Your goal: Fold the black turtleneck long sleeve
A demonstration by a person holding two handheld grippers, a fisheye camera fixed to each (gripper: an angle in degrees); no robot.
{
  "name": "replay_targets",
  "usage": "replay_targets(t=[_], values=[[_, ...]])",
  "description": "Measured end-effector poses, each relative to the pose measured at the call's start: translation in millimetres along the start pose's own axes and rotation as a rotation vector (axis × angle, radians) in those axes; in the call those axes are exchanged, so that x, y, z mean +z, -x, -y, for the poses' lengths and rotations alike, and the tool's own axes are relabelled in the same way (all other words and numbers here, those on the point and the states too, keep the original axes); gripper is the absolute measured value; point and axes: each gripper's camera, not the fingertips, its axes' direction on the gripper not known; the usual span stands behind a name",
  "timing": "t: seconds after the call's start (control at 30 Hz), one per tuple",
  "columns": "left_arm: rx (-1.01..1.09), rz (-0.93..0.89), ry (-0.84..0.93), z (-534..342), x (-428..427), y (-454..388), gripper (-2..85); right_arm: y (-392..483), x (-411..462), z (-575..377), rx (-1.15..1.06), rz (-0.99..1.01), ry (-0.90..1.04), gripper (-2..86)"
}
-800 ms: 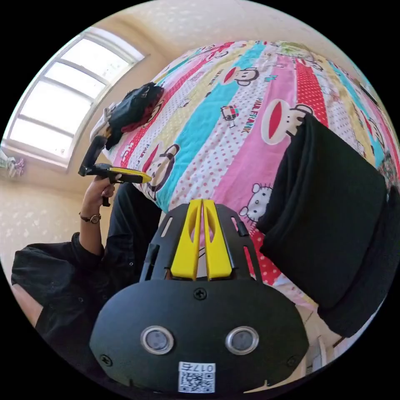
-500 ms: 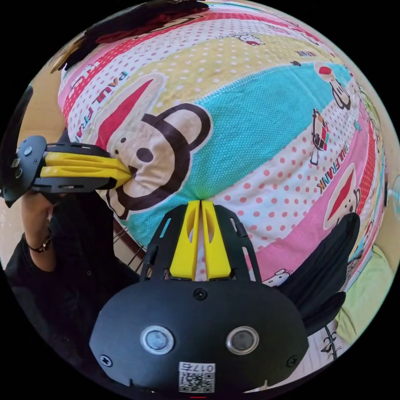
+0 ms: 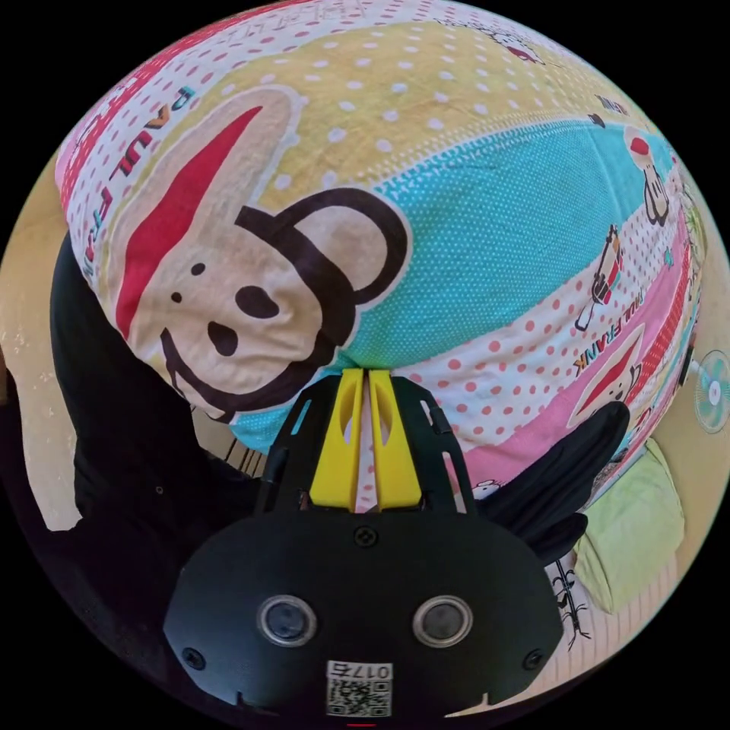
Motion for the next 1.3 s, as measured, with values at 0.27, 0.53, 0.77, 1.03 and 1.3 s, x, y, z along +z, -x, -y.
replay_targets(t=[0.27,0.53,0.77,1.03,1.3], values=[[0.098,-0.449,0.119,-28,20,-4,4.7,2,1,-22,0.119,0.136,-0.105,0.5],[0.395,-1.101,0.078,-173,-116,-62,4.3,51,27,-53,0.284,-0.012,-0.201,0.5],[-0.106,-1.175,0.219,-305,-28,50,5.3,86,80,-148,0.361,-0.03,-0.616,0.6],[0.066,-0.698,0.177,-332,-78,-15,12.2,86,156,-240,0.382,0.131,-0.742,0.5],[0.365,-0.585,0.3,-298,53,-212,12.4,75,249,-279,0.419,0.236,-0.964,0.6]])
